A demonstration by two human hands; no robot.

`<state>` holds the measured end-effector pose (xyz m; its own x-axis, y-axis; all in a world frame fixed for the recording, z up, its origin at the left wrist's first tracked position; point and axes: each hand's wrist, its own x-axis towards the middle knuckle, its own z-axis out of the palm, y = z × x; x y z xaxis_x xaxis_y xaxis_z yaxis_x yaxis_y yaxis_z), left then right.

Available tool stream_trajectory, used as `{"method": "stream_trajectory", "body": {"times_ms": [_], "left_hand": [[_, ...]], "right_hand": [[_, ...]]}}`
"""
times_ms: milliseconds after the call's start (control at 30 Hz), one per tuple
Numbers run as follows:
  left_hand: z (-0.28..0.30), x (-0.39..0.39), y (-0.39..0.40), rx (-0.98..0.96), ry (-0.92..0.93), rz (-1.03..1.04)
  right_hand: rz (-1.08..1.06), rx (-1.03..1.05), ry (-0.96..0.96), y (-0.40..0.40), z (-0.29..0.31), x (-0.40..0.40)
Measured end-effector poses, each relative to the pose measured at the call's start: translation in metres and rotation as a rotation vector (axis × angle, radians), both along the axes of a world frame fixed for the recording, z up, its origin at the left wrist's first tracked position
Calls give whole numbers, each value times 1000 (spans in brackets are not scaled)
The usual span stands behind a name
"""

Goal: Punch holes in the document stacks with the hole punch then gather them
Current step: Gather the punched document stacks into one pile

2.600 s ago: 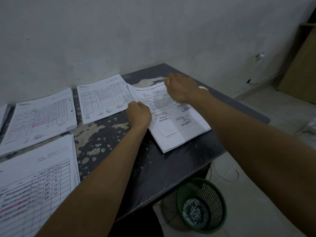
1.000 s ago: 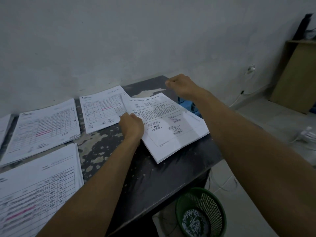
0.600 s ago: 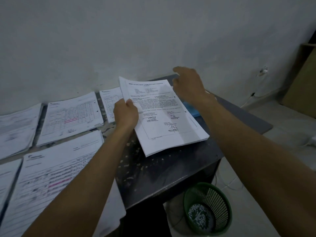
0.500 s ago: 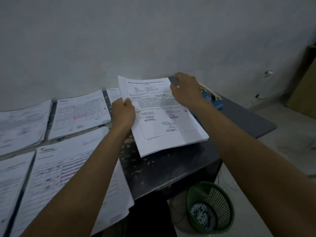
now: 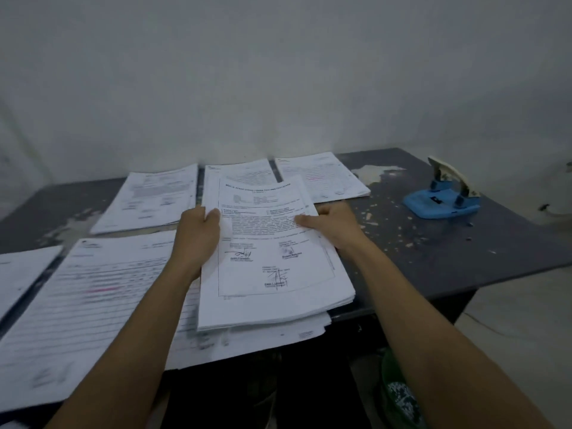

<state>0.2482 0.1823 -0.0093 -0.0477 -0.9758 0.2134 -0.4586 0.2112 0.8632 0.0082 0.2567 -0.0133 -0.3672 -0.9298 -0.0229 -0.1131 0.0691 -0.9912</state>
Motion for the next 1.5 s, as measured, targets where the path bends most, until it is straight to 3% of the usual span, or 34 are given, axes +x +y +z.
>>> {"method": "stream_trajectory", "body": {"times_ms": [133,267,400,500,600,733,900,1133,1367,1500], "left_hand": [[-16,36,5,-104,-215,116],[-35,41,14,-210,-414,208],[-50,39,18,-285,-462,186],[-52,40,17,-360,-518,171],[-55,40,14,-360,-716,220],[-57,39,14,-334,-833,243],[-58,41,10,-348,-766,215],[-57,40,10,-379,-453,36],[-57,45,9,-335,-209,-25],[-56,46,9,-360,-201,-43]], "right_hand": [[-27,0,47,-9,-12,41],[-89,-81,332,-13,-28,63],[-176,-162,584,-3,-46,64],[-203,-158,652,-2,-51,61],[-185,-103,745,-5,-53,61],[-163,-97,685,-6,-54,59],[-150,-147,669,-6,-55,60],[-154,-239,583,-3,-52,61],[-176,-254,292,-1,-48,53],[-226,-174,86,-2,-45,45]]}}
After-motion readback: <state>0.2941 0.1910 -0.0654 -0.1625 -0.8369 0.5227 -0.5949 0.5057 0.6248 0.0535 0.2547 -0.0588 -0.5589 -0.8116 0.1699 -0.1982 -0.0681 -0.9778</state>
